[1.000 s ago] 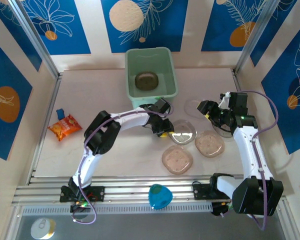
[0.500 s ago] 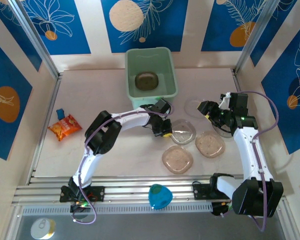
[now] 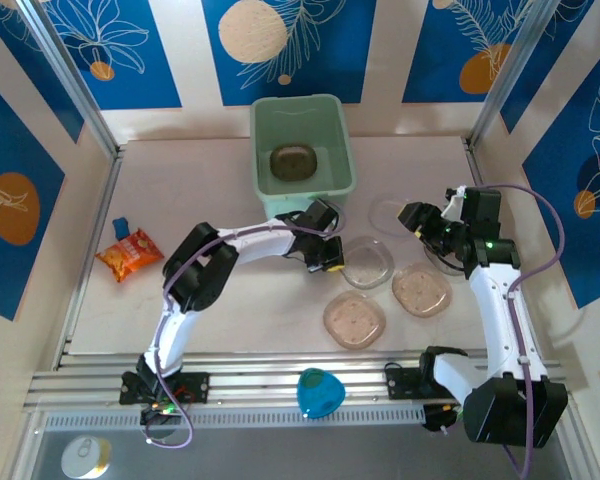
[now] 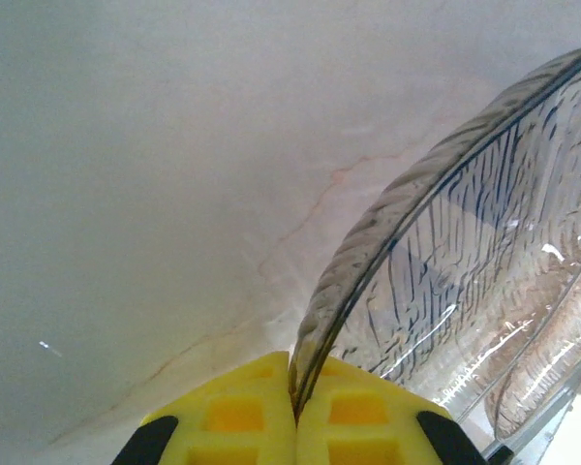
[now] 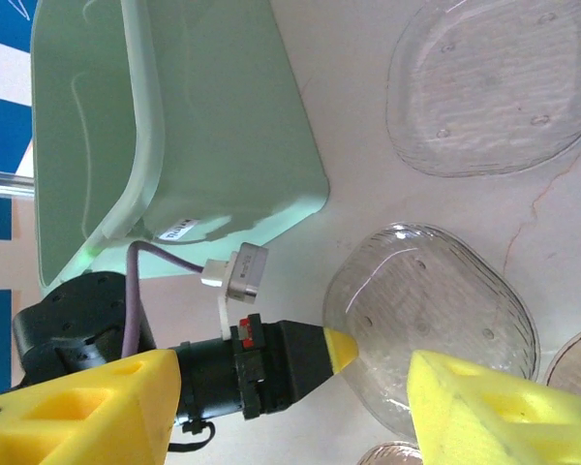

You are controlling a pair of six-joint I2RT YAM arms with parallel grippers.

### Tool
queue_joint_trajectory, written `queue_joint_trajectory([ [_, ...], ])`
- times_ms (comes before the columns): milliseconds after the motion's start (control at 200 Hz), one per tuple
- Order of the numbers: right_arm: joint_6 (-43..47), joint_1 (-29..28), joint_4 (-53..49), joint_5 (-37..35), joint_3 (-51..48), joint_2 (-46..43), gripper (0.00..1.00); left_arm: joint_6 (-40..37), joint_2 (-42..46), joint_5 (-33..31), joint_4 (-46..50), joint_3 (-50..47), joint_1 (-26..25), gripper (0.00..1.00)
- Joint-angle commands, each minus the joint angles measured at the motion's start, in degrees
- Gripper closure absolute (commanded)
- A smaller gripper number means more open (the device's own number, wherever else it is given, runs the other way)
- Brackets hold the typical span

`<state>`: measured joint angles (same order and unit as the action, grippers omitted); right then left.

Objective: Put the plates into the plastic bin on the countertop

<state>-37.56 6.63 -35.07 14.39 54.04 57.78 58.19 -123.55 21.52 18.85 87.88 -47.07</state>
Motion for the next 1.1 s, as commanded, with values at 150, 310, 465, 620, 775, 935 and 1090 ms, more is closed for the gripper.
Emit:
queue_joint_trajectory([
  [150,-2.55,0.31,-2.23,-1.12,-0.24,-3.14,0.36,0.85,7.20,-0.61,-8.97,-4.12,-0.74,0.99],
  [310,-3.36,0.41,-3.38,-0.88,0.47,-3.76,0.36,1.63,8.91,0.94,-11.10,-5.76,-0.86,1.00],
  [465,-4.70,0.37,-3.86,-0.51,0.38,-5.18,0.36,1.66,10.98,2.12,-13.20,-7.76,-1.01,1.00],
  [620,-4.91,0.40,-5.53,-0.41,-0.01,-6.31,0.36,0.15,14.19,2.04,-13.23,-9.77,-1.10,1.00],
  [775,-5.79,0.40,-6.51,-0.34,-0.92,-8.14,0.36,-1.77,17.46,1.34,-11.95,-11.82,-1.14,1.00],
  [935,-6.72,-0.04,-7.53,1.37,-2.44,-10.19,0.37,-3.94,19.80,0.61,-10.90,-12.99,-1.04,1.00],
  [1090,-8.24,-1.33,-10.42,2.54,-3.31,-11.72,0.39,-4.66,20.79,0.46,-11.34,-12.99,-1.05,1.00],
])
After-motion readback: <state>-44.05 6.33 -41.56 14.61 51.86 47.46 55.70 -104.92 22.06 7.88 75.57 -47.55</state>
